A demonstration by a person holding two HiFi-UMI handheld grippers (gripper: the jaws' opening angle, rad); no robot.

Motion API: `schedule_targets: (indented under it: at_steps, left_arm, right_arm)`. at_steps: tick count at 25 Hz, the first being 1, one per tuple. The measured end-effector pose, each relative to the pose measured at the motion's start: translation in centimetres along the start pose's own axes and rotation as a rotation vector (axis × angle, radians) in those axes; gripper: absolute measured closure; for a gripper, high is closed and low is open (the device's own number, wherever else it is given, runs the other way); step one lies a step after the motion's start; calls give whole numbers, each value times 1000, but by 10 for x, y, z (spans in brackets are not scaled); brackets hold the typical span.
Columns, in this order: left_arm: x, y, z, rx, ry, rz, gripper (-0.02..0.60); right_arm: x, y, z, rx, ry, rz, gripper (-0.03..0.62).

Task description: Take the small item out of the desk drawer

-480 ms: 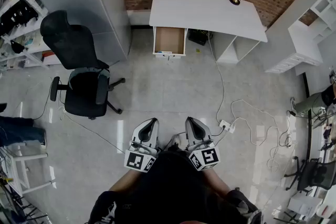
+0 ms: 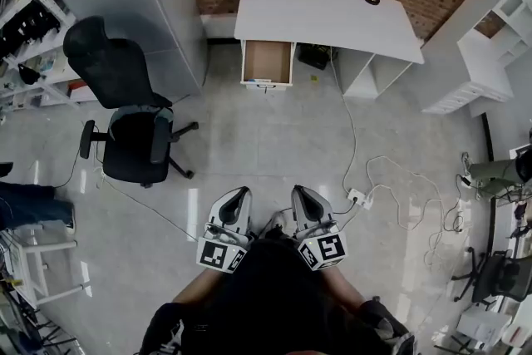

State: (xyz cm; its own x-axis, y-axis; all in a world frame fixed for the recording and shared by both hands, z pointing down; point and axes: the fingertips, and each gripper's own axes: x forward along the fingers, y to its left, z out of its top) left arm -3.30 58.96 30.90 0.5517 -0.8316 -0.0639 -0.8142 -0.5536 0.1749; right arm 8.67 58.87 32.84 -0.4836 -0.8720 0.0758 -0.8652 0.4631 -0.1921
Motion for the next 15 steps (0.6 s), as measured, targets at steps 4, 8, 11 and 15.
schedule_targets:
  at_steps: [4, 8, 11, 15]
  left_arm:
    - [7, -10, -1, 6, 2, -4, 569]
    - [17, -23, -4, 15, -3, -3, 569]
    - [25, -32, -5, 27, -5, 7, 569]
    - [34, -36, -4, 53, 2, 36, 569]
  right_arm:
    - [-4, -11, 5, 18, -14, 4, 568]
    - [-11, -29, 9, 17, -37, 10, 566]
    - [-16, -43, 7, 9, -30, 30, 566]
    - [-12, -63, 6, 2, -18, 61, 566]
